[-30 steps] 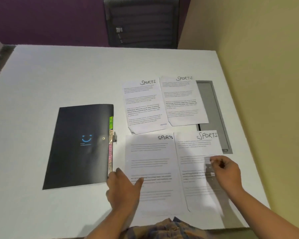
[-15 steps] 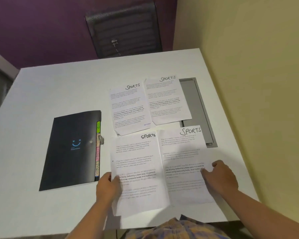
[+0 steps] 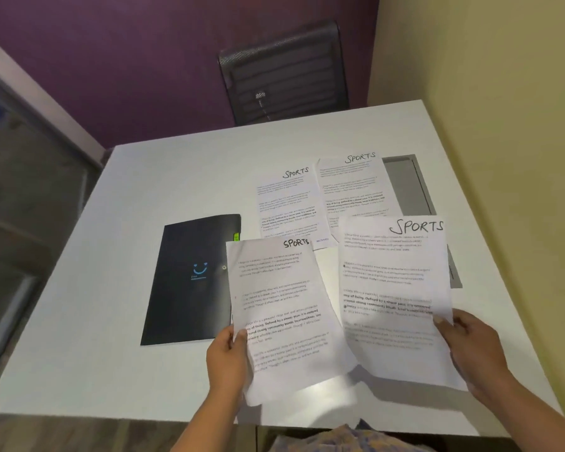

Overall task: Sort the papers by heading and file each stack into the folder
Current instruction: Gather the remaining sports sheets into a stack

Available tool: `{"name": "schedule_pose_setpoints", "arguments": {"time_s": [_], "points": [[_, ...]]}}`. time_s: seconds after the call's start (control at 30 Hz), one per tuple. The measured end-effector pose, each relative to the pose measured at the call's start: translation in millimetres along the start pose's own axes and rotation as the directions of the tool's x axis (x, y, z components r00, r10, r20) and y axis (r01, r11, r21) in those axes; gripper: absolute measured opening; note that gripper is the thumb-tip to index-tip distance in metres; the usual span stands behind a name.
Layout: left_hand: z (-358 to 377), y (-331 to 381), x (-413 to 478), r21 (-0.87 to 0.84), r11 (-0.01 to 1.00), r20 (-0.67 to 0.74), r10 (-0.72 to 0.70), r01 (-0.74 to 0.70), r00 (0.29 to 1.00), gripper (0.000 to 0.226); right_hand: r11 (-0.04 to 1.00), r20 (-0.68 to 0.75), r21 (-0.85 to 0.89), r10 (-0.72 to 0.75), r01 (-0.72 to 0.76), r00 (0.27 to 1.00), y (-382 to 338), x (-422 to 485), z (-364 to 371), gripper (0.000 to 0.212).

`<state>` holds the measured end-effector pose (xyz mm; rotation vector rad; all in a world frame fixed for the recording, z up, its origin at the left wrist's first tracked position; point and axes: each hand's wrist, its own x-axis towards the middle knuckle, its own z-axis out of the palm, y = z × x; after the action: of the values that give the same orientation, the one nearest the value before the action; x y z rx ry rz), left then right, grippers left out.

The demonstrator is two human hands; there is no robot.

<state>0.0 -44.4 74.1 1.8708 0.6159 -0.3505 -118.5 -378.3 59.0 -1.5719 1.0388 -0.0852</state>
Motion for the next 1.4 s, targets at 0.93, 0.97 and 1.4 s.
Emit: {"name": "schedule_pose_setpoints", "arguments": {"time_s": [0.93,0.97,1.4], "points": [[-13.3,81.0,67.8,-0.195,0.965,0.555,0.254,-0.173,0.792,0.020,0.981,0.054,0.068,-0.185,0.182,0.981,-96.5,-57.7,132.1,0.019],[-8.7,85.4,67.0,-0.210,0.957,0.536,0.285,-0.201,0.794,0.019,0.975,0.040,0.071,-0.215,0.212,0.976,-101.8,-53.5,128.5,0.020],[45.6,114.9,67.4,-0.120,0.712,0.376,0.678,-0.692,0.632,0.030,0.933,0.118,0.032,-0.360,0.359,0.925,-128.8,0.5,101.5,0.033]]}}
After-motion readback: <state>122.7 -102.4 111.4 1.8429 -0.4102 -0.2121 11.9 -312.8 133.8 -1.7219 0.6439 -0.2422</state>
